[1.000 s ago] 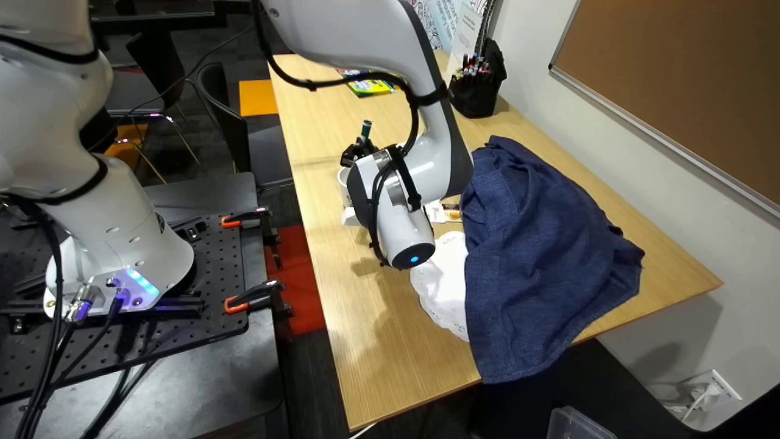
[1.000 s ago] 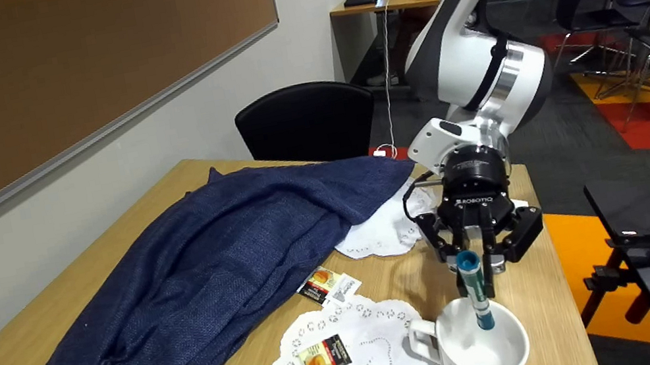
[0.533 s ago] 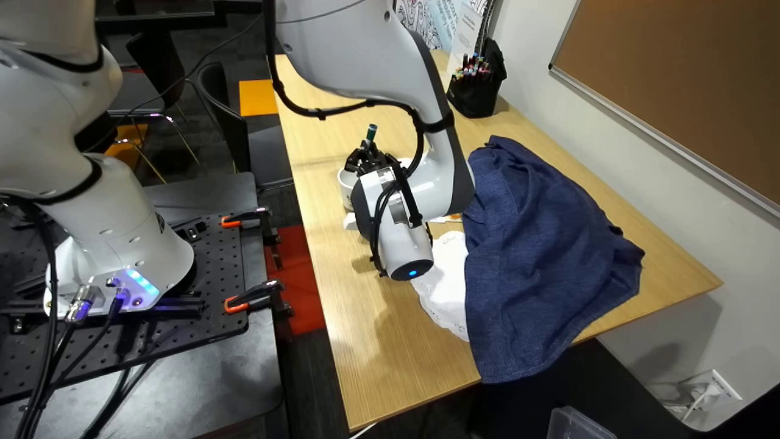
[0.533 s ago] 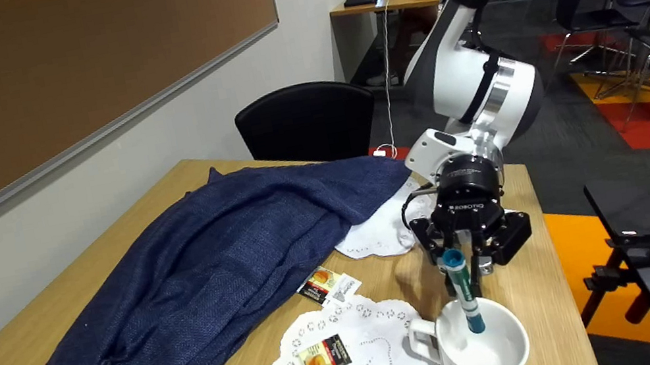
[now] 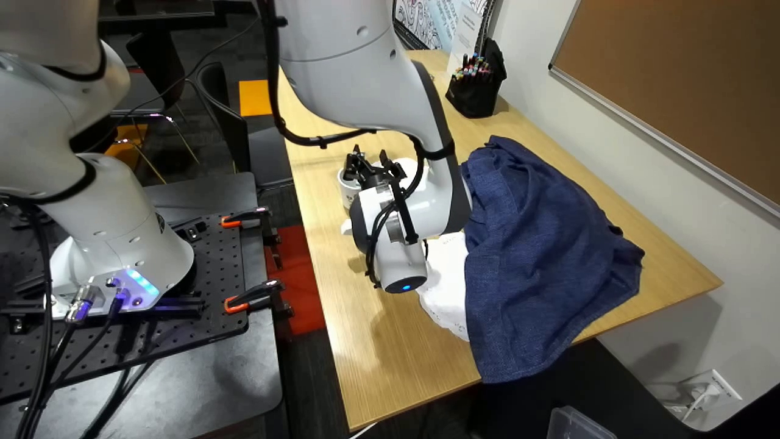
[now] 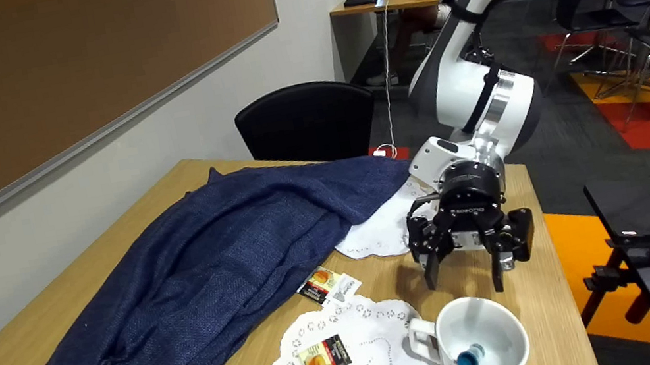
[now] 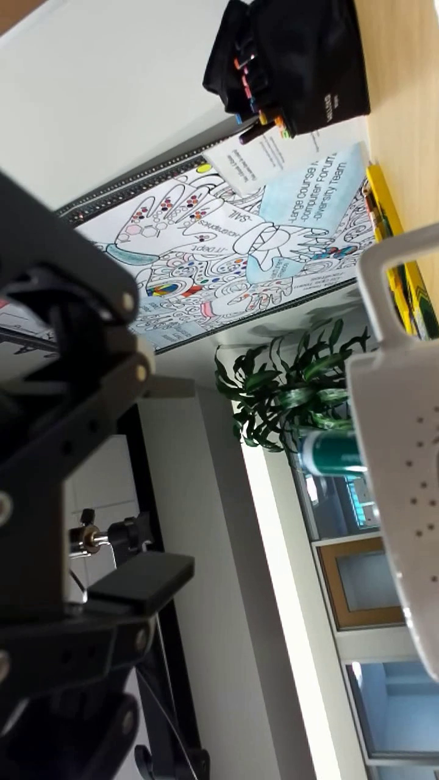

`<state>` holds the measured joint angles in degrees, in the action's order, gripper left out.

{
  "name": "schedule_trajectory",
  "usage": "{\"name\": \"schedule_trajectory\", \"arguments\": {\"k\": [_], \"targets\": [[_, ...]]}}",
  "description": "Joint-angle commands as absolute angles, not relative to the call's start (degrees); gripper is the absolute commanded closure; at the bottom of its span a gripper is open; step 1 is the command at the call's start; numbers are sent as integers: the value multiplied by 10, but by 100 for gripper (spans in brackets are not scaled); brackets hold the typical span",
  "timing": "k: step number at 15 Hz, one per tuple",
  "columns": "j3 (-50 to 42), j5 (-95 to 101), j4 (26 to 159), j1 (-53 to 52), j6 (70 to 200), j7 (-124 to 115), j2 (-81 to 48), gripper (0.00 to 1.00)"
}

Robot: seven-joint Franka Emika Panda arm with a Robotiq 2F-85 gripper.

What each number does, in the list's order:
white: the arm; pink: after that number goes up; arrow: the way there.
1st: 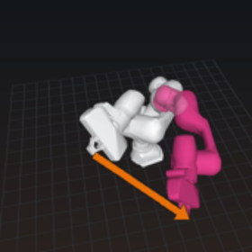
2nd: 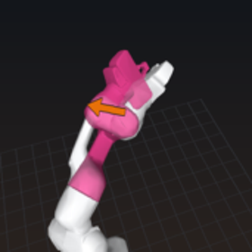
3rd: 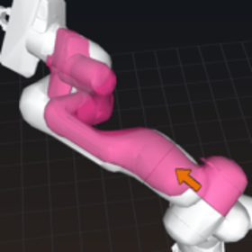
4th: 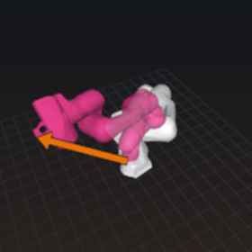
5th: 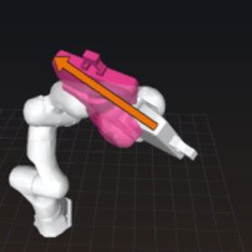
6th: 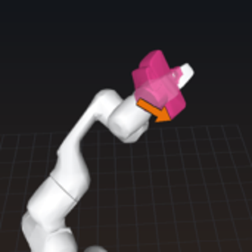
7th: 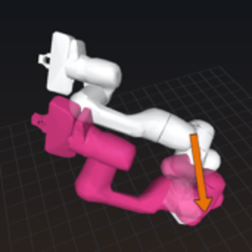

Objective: Put the marker into the mug.

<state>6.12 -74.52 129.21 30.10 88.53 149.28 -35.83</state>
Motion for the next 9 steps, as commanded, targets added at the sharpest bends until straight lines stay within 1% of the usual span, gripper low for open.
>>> {"name": "schedule_trajectory", "arguments": {"k": [1,9], "targets": [[98,-728,1290,340,897,1493,-358,1],[149,-713,1340,388,892,1493,-285,0]]}}
